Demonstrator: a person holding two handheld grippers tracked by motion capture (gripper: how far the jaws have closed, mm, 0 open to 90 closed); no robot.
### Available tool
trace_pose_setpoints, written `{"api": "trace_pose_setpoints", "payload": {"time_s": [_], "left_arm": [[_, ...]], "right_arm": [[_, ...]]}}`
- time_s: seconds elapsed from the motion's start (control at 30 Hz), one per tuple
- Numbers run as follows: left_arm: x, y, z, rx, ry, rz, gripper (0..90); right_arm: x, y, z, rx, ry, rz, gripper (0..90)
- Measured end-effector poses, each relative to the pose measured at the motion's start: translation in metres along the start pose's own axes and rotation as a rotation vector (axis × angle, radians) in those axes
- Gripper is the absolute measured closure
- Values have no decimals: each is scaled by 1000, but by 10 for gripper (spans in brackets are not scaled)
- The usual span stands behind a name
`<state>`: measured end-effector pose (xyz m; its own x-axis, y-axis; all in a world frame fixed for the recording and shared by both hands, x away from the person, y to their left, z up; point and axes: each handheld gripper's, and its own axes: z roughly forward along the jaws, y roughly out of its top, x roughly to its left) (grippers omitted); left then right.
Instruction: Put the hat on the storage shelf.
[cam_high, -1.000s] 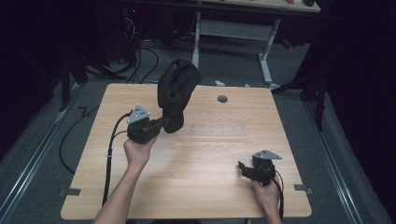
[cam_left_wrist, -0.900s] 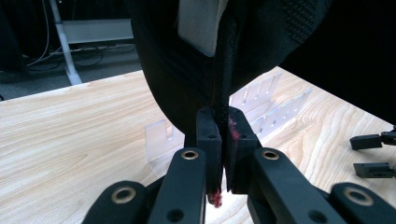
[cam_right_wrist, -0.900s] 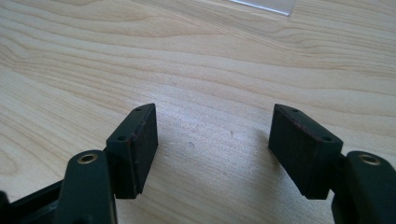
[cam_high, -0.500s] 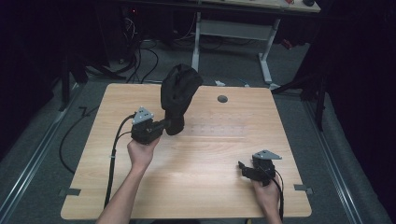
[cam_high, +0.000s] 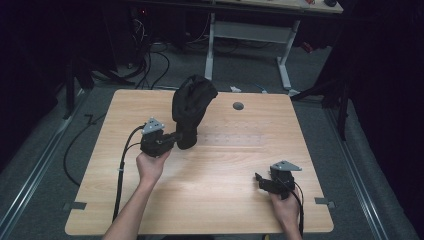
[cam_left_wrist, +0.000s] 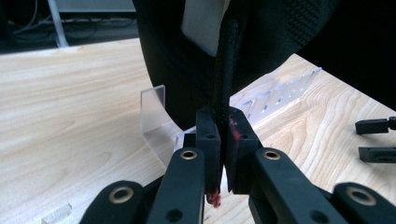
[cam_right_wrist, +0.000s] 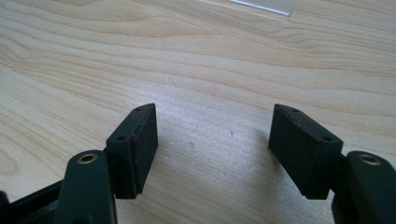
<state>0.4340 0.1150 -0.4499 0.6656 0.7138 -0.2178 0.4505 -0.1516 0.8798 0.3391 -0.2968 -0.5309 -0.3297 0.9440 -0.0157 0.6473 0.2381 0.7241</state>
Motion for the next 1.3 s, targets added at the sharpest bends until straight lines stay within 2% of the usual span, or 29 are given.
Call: {"api": "trace_pose_setpoints", "payload": {"time_s": [0.1,0.2,0.4,0.43,0.47,0.63,0.93,1.3], "left_arm": [[3,-2,-1,4,0,-23,848],[3,-3,-2,13,3,-19,812],[3,-2,-4,20,8,-27,646],[3,-2,-5,22,6,-33,646],[3,-1,-7,20,7,-37,592],[3,0,-13,20,2,-43,503],[2,2,-24,26,12,-45,459],[3,2,-35,6,20,-43,442]], "right_arm": [[0,0,0,0,0,0,329],[0,0,0,0,0,0,329],[0,0,0,0,0,0,329],[0,0,0,0,0,0,329],[0,0,0,0,0,0,329],[0,0,0,0,0,0,329],[0,0,0,0,0,0,329],[0,0,0,-1,0,-2,329]]}}
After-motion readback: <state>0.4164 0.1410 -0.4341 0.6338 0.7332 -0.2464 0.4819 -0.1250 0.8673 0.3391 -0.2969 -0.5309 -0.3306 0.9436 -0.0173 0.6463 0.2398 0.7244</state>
